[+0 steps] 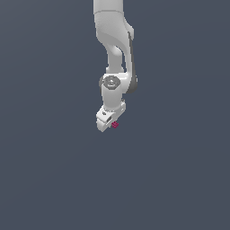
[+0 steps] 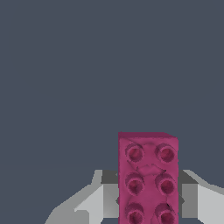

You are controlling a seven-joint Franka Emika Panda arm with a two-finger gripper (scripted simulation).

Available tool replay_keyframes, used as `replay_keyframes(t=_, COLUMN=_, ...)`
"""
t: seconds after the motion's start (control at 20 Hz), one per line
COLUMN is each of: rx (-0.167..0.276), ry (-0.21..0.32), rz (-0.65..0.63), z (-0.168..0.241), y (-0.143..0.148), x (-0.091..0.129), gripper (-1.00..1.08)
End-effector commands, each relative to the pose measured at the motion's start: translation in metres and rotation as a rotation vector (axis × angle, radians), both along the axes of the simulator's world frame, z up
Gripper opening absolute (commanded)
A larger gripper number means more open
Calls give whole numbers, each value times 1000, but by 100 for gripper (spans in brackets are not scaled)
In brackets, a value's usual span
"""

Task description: Pick up the object and move it to a goal position.

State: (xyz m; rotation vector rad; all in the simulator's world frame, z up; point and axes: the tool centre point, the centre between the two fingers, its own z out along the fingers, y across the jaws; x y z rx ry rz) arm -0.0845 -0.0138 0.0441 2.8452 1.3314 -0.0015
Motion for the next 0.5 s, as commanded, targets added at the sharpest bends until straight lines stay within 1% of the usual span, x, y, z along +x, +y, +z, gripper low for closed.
replay_keyframes(t=0.0, rx=0, ry=-1, rz=1, z=14, y=26, x=3, gripper=-100)
replay_keyframes(t=0.45, rx=0, ry=-1, rz=1, z=71, y=130, x=17, gripper=-100)
